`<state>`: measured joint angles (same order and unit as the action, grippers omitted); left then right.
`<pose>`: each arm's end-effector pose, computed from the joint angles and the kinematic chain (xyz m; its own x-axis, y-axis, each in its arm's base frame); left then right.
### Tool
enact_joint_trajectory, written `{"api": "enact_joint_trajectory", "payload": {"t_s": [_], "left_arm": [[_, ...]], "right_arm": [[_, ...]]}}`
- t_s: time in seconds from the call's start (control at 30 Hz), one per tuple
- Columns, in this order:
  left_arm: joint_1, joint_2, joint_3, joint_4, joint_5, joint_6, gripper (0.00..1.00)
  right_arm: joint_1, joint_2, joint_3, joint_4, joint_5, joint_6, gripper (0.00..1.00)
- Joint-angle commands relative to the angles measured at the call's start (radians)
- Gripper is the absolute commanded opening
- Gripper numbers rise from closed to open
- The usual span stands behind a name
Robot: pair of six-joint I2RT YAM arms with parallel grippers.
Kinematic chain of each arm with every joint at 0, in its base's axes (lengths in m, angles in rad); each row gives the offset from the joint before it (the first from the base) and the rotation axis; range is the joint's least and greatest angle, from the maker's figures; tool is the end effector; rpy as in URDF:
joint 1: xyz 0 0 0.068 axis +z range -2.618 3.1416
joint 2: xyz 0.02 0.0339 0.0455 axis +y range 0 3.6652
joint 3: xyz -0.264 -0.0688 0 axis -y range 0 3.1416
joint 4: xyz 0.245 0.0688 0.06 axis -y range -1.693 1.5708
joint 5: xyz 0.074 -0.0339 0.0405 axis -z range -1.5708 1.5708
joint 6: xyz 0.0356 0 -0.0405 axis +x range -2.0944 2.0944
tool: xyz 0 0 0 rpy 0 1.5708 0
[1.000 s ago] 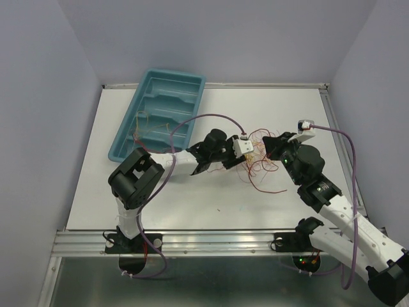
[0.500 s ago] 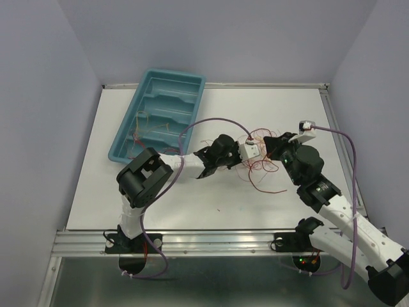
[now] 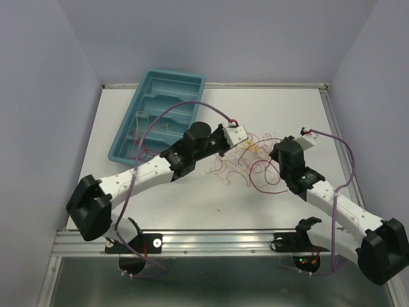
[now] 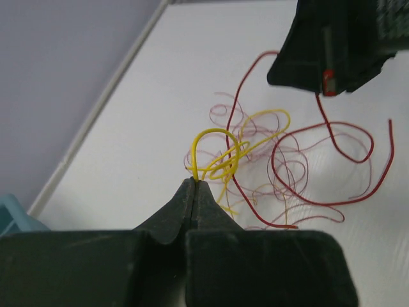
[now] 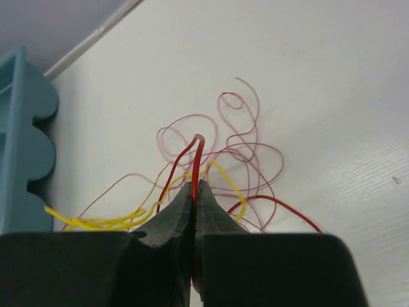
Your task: Untangle the cables
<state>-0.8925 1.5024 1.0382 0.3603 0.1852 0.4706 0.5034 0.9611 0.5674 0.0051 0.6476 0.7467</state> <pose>0.2185 -0.2815 0.3095 0.3411 0.2870 -0.8951 0.8141 0.3860 0.4340 0.1968 0.0839 0.2526 -0.1727 0.5233 -0.8345 0.3020 0.8345 0.4608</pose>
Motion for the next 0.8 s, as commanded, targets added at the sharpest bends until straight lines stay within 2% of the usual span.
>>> {"api": "enact_joint_trajectory", "payload": {"t_s": [0.0,0.1,0.33,0.53,0.63,0.73,0.77], "left_arm": [[0.000,-0.178,0.016,-0.043,0.045,-0.047,0.00],[0.000,-0.255,0.051,-0.078,0.034,-0.056,0.00],[0.000,-0.314,0.265,-0.159,-0.118,-0.026,0.00],[0.000,-0.239,0.668,-0.280,-0.242,0.034,0.00],[0.000,-0.219,0.764,-0.264,-0.286,0.054,0.00],[0.000,-0.186,0.877,-0.247,-0.328,0.074,0.00],[0.000,-0.170,0.928,-0.250,-0.317,0.071,0.00]], "right_arm": [[-0.061,0.062,0.014,0.004,-0.008,0.062,0.01],[-0.077,0.067,0.019,0.003,-0.040,0.051,0.01],[-0.080,0.042,0.005,0.004,-0.002,0.049,0.01],[-0.080,0.027,-0.004,0.004,0.011,0.060,0.01],[-0.080,0.024,-0.006,0.004,0.004,0.056,0.01],[-0.080,0.041,0.012,0.009,-0.063,-0.018,0.01],[-0.080,0.048,0.028,0.019,-0.130,-0.048,0.02]]}}
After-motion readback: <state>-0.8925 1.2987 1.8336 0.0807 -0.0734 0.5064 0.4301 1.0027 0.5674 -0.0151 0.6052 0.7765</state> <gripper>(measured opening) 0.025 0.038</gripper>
